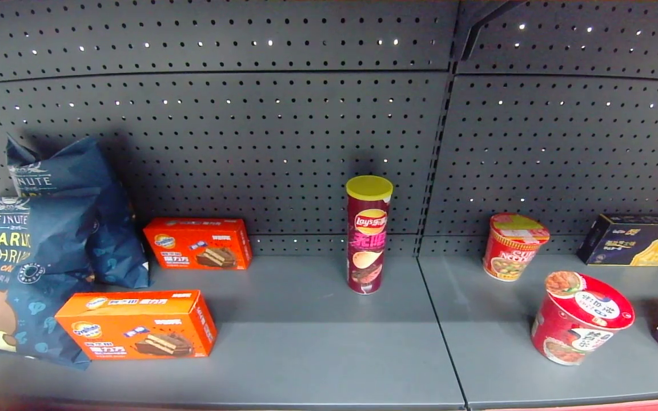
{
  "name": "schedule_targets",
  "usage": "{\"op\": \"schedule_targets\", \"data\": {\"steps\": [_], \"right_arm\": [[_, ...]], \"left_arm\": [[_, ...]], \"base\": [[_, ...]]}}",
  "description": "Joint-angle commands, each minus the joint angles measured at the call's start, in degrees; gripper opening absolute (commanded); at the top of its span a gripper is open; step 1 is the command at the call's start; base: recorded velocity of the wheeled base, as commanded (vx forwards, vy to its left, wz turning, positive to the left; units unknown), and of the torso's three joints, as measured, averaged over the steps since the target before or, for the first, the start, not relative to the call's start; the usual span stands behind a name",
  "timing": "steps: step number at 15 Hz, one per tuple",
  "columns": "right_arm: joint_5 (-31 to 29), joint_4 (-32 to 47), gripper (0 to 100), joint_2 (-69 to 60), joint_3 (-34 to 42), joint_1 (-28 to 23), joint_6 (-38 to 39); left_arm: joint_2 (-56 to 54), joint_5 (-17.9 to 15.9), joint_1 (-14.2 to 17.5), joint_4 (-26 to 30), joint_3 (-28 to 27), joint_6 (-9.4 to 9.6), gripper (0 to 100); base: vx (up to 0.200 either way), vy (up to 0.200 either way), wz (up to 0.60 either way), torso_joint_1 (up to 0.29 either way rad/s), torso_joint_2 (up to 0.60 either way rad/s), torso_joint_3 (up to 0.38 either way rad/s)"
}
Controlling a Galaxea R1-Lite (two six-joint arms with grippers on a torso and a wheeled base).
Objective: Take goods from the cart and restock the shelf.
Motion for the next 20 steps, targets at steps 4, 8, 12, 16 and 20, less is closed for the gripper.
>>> {"op": "schedule_targets", "data": {"steps": [4, 8, 12, 16, 20], "right_arm": [[16.06, 1.77, 100, 25.03, -22.55, 10.7, -3.4], [16.41, -1.04, 100, 38.3, -31.07, 17.2, -3.84], [16.23, -3.41, 100, 50.69, -33.09, 25.38, -3.92], [16.5, -13.96, 100, 67.48, -38.37, 30.04, -4.36], [19.48, -15.1, 100, 84.71, -54.63, 29.95, -5.95]], "left_arm": [[0.3, -2.22, 0.15, 2.36, -4.44, 3.42, 0], [5.48, -9.95, -0.11, 2.98, -6.02, 3.34, 0], [15.15, -17.69, -0.2, 0.34, -9.98, 2.46, 0], [22.89, -20.94, -0.2, -9.41, -10.94, -2.46, 0], [25.0, -24.89, -0.29, -10.21, -10.94, -3.61, 0]], "base": [[0.0, 0.0, 0.0, 0.0, 0.0, 0.0], [0.0, 0.0, 0.0, 0.0, 0.0, 0.0], [0.0, 0.0, 0.0, 0.0, 0.0, 0.0], [0.0, 0.0, 0.0, 0.0, 0.0, 0.0], [0.0, 0.0, 0.0, 0.0, 0.0, 0.0]]}}
